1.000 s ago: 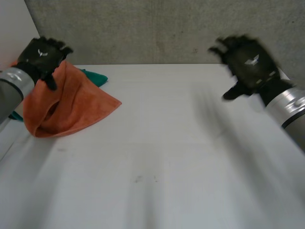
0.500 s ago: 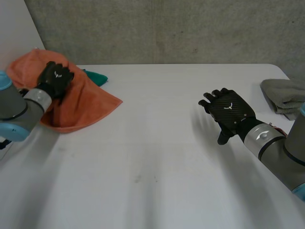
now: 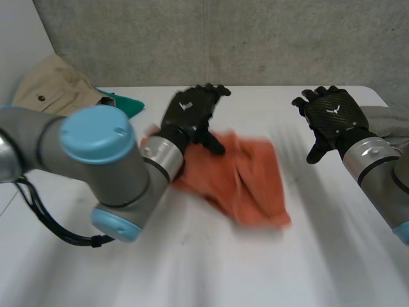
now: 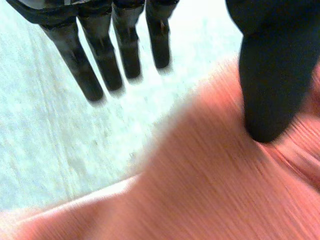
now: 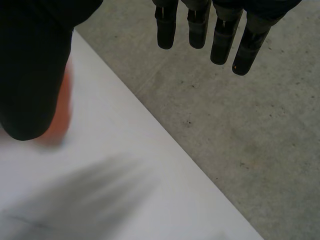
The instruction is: Fold the laundry.
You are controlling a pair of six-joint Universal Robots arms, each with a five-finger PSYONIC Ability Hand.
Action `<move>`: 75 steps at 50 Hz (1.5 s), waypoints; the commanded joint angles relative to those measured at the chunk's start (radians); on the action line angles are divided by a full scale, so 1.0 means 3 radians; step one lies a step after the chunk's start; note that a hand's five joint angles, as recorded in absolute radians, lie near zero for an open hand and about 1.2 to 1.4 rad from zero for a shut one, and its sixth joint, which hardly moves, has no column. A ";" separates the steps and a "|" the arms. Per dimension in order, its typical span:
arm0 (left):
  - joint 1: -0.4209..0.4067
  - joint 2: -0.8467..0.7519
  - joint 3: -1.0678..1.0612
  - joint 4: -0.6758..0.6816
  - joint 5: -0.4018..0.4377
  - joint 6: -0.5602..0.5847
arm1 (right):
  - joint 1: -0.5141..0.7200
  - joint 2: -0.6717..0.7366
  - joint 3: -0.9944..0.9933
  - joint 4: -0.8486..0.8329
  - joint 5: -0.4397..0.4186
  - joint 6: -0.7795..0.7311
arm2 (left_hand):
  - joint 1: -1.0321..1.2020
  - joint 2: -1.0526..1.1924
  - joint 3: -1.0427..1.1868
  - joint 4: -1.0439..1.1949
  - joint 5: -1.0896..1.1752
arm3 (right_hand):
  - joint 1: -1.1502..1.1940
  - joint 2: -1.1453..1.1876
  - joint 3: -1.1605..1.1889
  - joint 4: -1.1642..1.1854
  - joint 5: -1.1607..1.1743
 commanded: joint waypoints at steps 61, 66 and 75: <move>-0.0024 -0.0572 0.0576 -0.0853 0.0794 0.2279 | -0.0162 -0.0051 0.0273 0.1479 -0.0153 0.0138 | 0.2532 0.2373 0.2348 0.2363 0.2337 | -0.0091 -0.0156 -0.0135 -0.0205 -0.0231; 0.0022 -0.0312 0.0494 -0.0853 0.0722 0.1962 | -0.0147 -0.0046 0.0263 0.1494 -0.0153 0.0527 | 0.2532 0.2373 0.2348 0.2363 0.2337 | -0.0091 -0.0156 -0.0135 -0.0205 -0.0231; 0.0155 -0.0209 0.0474 -0.0863 0.0298 0.1333 | -0.0126 -0.0015 0.0278 0.1459 -0.0205 0.1432 | 0.2532 0.2373 0.2348 0.2363 0.2337 | -0.0091 -0.0156 -0.0135 -0.0205 -0.0231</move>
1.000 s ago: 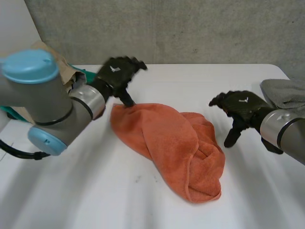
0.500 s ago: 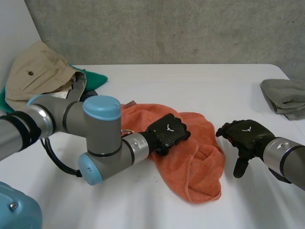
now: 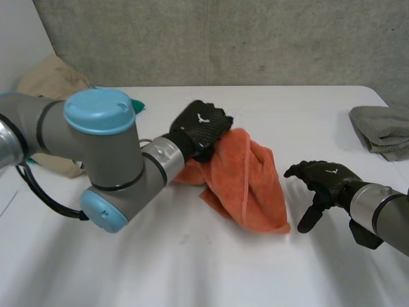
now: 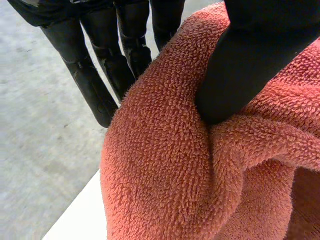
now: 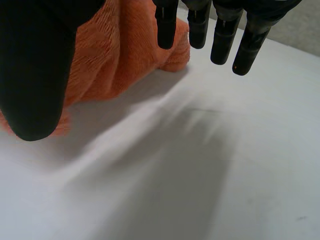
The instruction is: Fold the laundry.
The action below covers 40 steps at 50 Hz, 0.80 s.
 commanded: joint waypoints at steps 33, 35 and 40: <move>0.0277 0.0747 -0.0498 -0.0258 -0.0575 -0.1428 | 0.0794 0.0814 -0.0707 -0.1687 0.0756 0.1552 | 0.1295 0.0731 0.0803 0.0677 0.0989 | 0.3981 0.3916 0.3938 0.3867 0.3839; 0.0334 0.0849 -0.0591 -0.0274 -0.0580 -0.1500 | 0.0686 0.0666 -0.0707 -0.1698 0.0715 0.1251 | 0.1295 0.0731 0.0803 0.0677 0.0989 | 0.3981 0.3916 0.3938 0.3867 0.3839; 0.0528 0.1126 -0.0903 -0.0274 -0.0550 -0.1740 | 0.0461 0.0226 -0.0717 -0.1637 0.0434 0.0051 | 0.0437 -0.0127 -0.0055 -0.0181 0.0131 | 0.3981 0.3916 0.3938 0.3867 0.3839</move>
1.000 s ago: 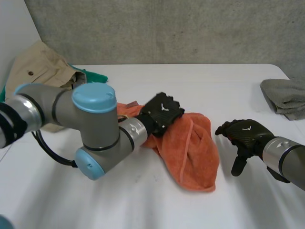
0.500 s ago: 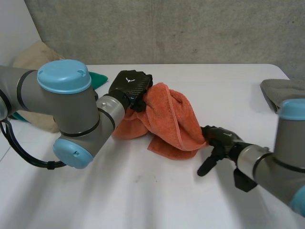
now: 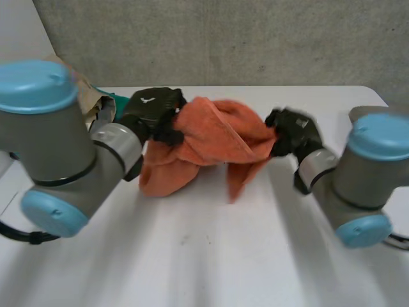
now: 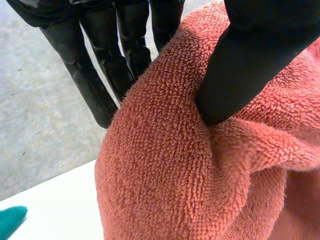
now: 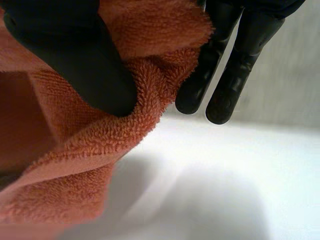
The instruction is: Fold the laundry.
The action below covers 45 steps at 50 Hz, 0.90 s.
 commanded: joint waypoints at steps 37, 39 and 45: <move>0.0332 -0.0485 -0.0012 0.0323 0.1038 0.0626 | -0.0138 -0.0565 0.0541 0.0580 -0.0536 -0.3066 | -0.1414 -0.1966 -0.1923 -0.2004 -0.1720 | 0.1334 0.0747 0.0718 0.0705 0.0791; 0.0250 -0.0663 0.0233 0.0048 0.1095 0.0825 | -0.0138 -0.0636 0.0587 0.0574 -0.0531 -0.3061 | -0.1433 -0.1986 -0.1943 -0.2024 -0.1740 | 0.1334 0.0747 0.0718 0.0705 0.0791; 0.0137 -0.0976 0.0516 -0.0510 0.1085 0.1271 | -0.0148 -0.0672 0.0623 0.0564 -0.0536 -0.3066 | -0.1385 -0.1937 -0.1894 -0.1975 -0.1691 | 0.1334 0.0747 0.0718 0.0705 0.0791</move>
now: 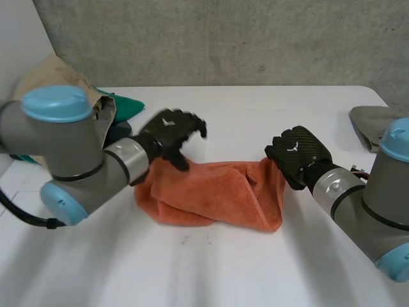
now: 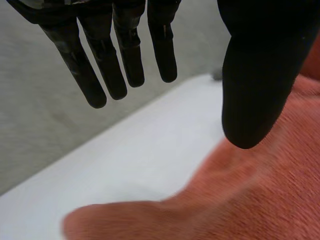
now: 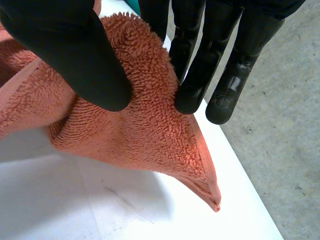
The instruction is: Fold the laundry.
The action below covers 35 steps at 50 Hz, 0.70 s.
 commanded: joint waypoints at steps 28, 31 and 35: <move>-0.0195 -0.0462 0.1224 0.0360 -0.0857 0.0663 | 0.0052 0.0858 -0.1768 -0.0252 0.0543 -0.0203 | 0.2815 0.2857 0.2830 0.2877 0.2896 | 0.1334 0.0747 0.0717 0.0693 0.0762; -0.0144 -0.0452 0.1485 0.0723 -0.1061 0.0658 | 0.0058 0.0874 -0.2071 -0.0615 0.0651 -0.0136 | 0.2815 0.2857 0.2830 0.2877 0.2896 | 0.1334 0.0747 0.0717 0.0693 0.0762; -0.0134 -0.0376 0.1568 0.1250 -0.1281 0.0647 | 0.0052 0.0823 -0.2312 -0.1331 0.0759 0.0017 | 0.2815 0.2857 0.2830 0.2877 0.2896 | 0.1334 0.0747 0.0717 0.0693 0.0762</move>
